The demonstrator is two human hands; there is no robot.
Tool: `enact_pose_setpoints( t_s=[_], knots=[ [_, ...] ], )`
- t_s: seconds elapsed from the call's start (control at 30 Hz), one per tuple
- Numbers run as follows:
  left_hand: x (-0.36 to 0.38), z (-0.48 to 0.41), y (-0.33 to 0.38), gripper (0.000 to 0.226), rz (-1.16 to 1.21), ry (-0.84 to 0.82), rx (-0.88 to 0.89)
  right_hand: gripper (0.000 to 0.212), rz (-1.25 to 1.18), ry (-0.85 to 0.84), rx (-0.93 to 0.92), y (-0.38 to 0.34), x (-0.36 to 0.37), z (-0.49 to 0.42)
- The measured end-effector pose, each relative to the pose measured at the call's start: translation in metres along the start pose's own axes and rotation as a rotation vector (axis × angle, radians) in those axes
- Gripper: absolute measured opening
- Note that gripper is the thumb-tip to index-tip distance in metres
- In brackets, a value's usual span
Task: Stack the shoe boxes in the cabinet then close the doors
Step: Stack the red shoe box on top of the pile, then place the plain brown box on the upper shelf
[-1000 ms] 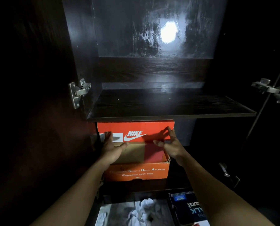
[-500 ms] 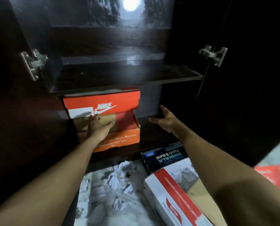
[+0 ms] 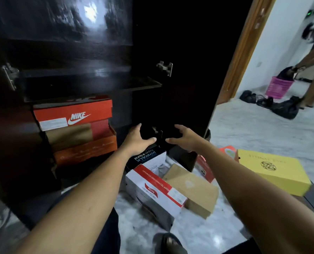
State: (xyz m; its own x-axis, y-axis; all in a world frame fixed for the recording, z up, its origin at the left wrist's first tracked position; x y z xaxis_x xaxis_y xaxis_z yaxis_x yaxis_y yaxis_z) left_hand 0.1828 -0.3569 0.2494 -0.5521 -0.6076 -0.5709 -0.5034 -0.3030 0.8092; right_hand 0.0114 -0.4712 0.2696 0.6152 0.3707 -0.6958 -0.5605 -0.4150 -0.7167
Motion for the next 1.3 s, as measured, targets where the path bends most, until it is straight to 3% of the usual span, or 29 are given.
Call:
enact_pose_setpoints(
  t_s=[0.3,0.43,0.47,0.57,0.8,0.97,1.07,1.17,1.3],
  knots=[
    [0.047,0.049,0.008,0.103,-0.282,-0.143,0.128,0.086,-0.066,0.085,0.193,0.135,-0.021,0.075],
    [0.078,0.044,0.008,0.105,-0.379,-0.262,0.092,0.106,-0.144,0.136,0.232,0.195,-0.02,0.084],
    [0.084,0.04,0.014,0.104,-0.386,-0.266,0.087,0.105,-0.176,0.149,0.261,0.209,-0.024,0.088],
    [0.11,0.027,0.028,0.095,-0.33,-0.232,0.061,0.075,-0.182,0.221,0.366,0.257,-0.032,0.094],
    [0.222,0.009,-0.039,0.079,-0.338,-0.318,-0.013,0.089,-0.246,0.255,0.654,0.364,0.02,0.104],
    [0.28,-0.014,-0.099,0.074,-0.346,-0.421,-0.062,0.1,-0.297,0.325,0.658,0.396,0.053,0.099],
    [0.309,-0.022,-0.136,0.098,-0.393,-0.553,-0.116,0.109,-0.326,0.391,0.63,0.401,0.065,0.093],
    [0.324,-0.024,-0.157,0.116,-0.522,-0.661,-0.173,0.108,-0.368,0.393,0.582,0.413,0.081,0.087],
    [0.337,-0.021,-0.163,0.107,-0.786,-0.718,-0.105,0.114,-0.374,0.426,0.534,0.413,0.086,0.087]
  ],
)
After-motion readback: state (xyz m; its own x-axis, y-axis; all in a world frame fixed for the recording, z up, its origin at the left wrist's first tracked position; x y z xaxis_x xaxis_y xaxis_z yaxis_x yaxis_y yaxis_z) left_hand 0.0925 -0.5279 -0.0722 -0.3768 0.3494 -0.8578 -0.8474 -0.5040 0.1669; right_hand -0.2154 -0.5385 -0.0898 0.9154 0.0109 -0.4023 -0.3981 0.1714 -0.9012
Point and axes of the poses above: each hand's wrist, its own z-axis away from the middle knuckle, its own x-axis out of the palm, y = z × x, the point moved 10 cm from there along -z, towards the middle knuckle, and after that the axes turned 10 degrees about y, right-handed, at the moved point
